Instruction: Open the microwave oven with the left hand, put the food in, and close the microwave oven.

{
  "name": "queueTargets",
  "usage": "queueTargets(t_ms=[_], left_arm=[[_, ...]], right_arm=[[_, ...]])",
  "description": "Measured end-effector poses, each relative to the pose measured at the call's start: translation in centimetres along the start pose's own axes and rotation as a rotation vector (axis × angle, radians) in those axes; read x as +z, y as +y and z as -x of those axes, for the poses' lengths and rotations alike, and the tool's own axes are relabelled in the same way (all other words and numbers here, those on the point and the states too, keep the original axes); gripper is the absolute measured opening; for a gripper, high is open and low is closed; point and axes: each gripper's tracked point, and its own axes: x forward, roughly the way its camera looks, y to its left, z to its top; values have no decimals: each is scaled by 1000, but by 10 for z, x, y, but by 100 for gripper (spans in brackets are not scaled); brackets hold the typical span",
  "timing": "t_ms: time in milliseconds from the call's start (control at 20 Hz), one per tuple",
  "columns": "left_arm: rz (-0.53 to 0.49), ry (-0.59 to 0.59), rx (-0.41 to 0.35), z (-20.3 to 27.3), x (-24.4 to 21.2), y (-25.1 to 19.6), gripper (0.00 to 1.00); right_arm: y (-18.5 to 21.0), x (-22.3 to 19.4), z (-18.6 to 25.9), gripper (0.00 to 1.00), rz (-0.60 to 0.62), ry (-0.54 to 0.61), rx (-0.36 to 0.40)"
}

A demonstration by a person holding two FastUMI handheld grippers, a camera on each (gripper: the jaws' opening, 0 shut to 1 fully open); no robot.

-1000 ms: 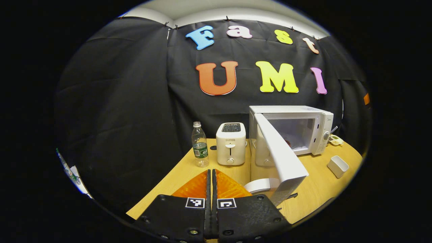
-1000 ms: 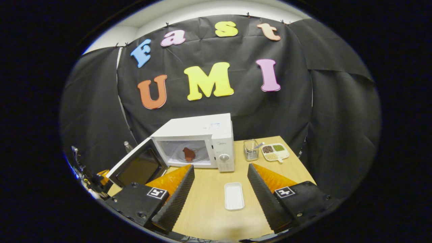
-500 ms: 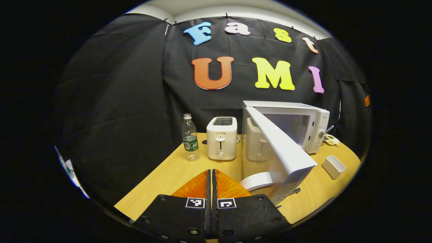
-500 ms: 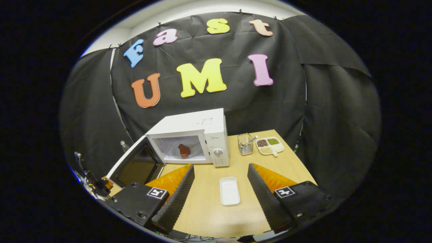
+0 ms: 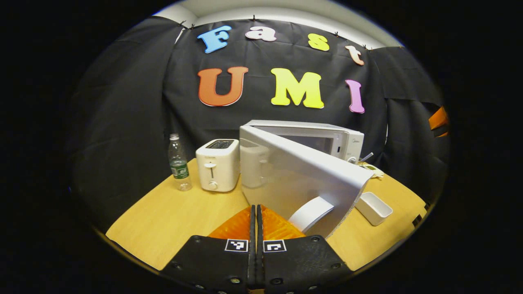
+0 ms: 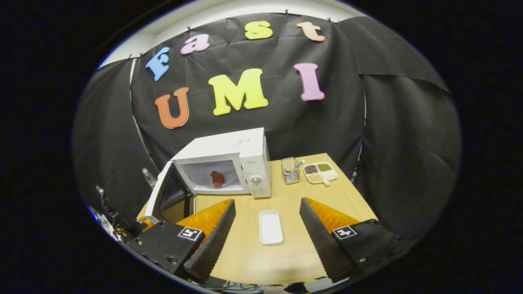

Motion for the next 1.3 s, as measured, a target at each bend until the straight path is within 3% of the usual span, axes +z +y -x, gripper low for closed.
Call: queueTargets(t_ms=[50,100,150,450,500,550,600,650,700,850,900,1000,1050,1100,1150,1200,1250,1300], left_arm=[[2,-3,-27,-7,3,-15,0],[2,-10,-46,-15,6,-27,0],[0,-11,-73,-24,9,-41,0],[-27,-21,-166,-70,27,-98,0],[-35,-24,-179,-77,29,-106,0],[-33,-25,-199,-84,31,-116,0],[-33,-23,-212,-90,32,-126,0],[-38,-22,-223,-98,33,-135,11],[-44,-19,-236,-105,34,-144,0],[-57,-23,-272,-127,42,-171,0],[-71,-31,-277,-135,46,-177,0],[-88,-41,-285,-152,51,-185,0],[-84,-41,-287,-160,52,-188,0],[-80,-40,-285,-167,53,-190,0],[-73,-35,-281,-173,53,-191,0],[-67,-29,-279,-180,52,-194,0],[-67,-28,-275,-186,52,-195,0],[-72,-22,-269,-193,52,-195,0]], right_arm=[[-4,3,1,92,-1,-4,-6],[-6,6,2,100,-2,-9,-10],[-8,9,2,92,-2,-12,-15],[-26,12,-3,92,-23,5,-38],[-29,13,-4,100,-28,4,-45],[-33,15,-5,100,-30,4,-51],[-36,16,-7,92,-30,4,-56],[-39,18,-9,92,-29,4,-61],[-43,20,-11,92,-27,6,-65],[-53,25,-20,92,-43,10,-73],[-56,27,-23,100,-49,12,-74],[-61,32,-31,100,-46,8,-81],[-65,35,-34,92,-42,6,-84],[-67,37,-37,92,-39,7,-88],[-70,38,-40,100,-39,9,-88],[-71,39,-43,100,-40,14,-88],[-73,37,-45,92,-40,19,-85],[-74,38,-49,100,-37,22,-87]])
